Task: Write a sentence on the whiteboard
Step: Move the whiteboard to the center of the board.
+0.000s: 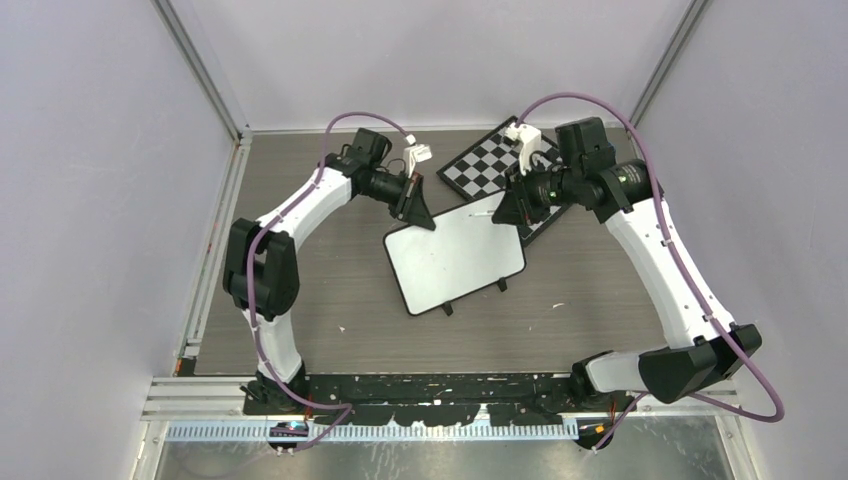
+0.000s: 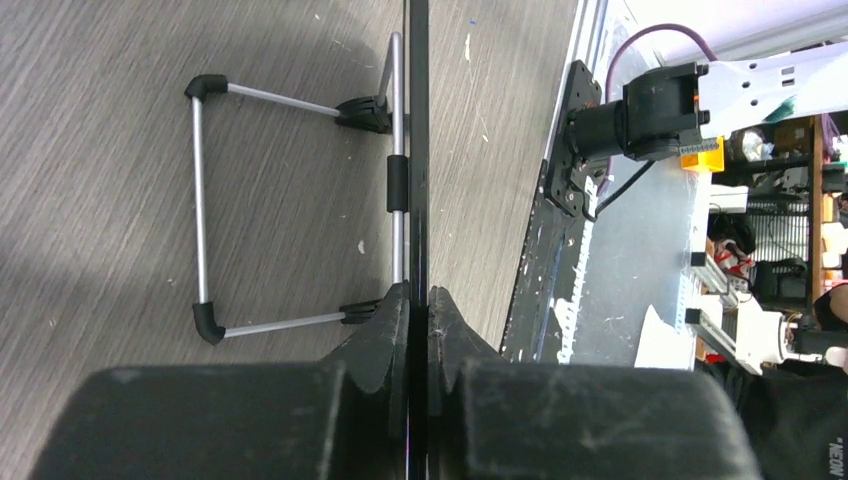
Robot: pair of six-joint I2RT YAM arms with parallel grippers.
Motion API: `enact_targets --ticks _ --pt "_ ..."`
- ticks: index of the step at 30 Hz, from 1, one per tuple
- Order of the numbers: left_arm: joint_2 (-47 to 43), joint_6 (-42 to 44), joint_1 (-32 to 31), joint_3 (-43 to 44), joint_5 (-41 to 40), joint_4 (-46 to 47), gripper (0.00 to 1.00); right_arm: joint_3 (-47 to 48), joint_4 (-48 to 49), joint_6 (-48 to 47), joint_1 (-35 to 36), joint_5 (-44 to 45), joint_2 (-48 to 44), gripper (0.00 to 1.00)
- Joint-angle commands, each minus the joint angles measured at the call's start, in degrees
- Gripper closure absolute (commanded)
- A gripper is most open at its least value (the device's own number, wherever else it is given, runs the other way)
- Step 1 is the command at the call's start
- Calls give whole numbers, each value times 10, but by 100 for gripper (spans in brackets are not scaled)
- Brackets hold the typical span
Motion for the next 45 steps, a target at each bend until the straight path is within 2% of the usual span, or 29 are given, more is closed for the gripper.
enact_targets --ticks 1,7,12,18,19,21,22,28,36,45 --pt "10 38 -16 24 35 -64 100 -24 -6 3 -1 -36 -24 100" --pt "11 3 -43 11 10 -54 100 -54 -9 4 -1 -91 -35 100" --pt "10 -59 -58 -8 -1 -15 100 -63 -17 -1 4 -100 -41 100" --pt "18 -72 -78 -5 -10 -15 100 -76 -20 -10 15 -95 -45 100" --pt "21 -70 -77 0 -14 -21 97 -81 -12 -4 16 -92 -47 100" --pt "21 -71 -68 7 -14 -29 77 -91 6 10 18 -74 -50 100" --pt "16 -74 -61 8 -15 -29 72 -96 15 17 19 -60 -51 100" --pt "-59 -86 -22 -33 -24 -4 54 -106 56 48 46 16 -54 100" --pt "-146 -98 33 -128 -26 25 52 -126 83 18 174 182 -77 100" --pt "-167 -107 31 -164 -25 49 52 -104 97 -24 252 229 -66 100"
